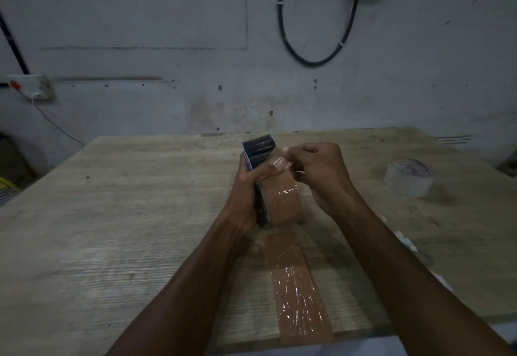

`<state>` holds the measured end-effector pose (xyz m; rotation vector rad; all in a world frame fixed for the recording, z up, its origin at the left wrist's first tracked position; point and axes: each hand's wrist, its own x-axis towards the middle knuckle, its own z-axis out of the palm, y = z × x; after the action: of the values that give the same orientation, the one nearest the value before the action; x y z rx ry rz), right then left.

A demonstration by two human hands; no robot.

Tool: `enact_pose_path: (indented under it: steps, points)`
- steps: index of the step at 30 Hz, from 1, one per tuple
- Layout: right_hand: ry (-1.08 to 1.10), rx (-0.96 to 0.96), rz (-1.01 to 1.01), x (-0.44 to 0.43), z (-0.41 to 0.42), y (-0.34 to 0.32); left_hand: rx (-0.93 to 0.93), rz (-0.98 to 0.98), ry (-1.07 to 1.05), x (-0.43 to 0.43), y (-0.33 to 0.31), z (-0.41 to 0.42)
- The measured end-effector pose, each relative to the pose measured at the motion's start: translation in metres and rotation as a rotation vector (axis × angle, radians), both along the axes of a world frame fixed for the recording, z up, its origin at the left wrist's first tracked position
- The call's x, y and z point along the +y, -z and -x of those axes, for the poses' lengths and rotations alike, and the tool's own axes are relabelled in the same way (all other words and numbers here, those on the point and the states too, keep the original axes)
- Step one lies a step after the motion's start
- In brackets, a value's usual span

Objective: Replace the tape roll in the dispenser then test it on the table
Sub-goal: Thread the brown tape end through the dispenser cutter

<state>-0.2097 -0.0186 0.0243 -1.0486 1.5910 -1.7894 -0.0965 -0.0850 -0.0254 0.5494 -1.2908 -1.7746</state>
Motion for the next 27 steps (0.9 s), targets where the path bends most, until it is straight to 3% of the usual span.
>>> enact_pose_path:
  steps: [6, 15, 27]
  points:
    - [0.058, -0.254, -0.035, 0.005, -0.007, 0.003, 0.017, 0.026, -0.038, -0.002, -0.002, 0.0]
    - [0.086, -0.341, -0.073, -0.002, -0.003, 0.003, 0.003, 0.056, -0.031, -0.003, 0.0, 0.0]
    - [-0.105, 0.008, -0.073, 0.002, 0.015, -0.009, -0.015, -0.017, 0.023, -0.005, -0.001, 0.0]
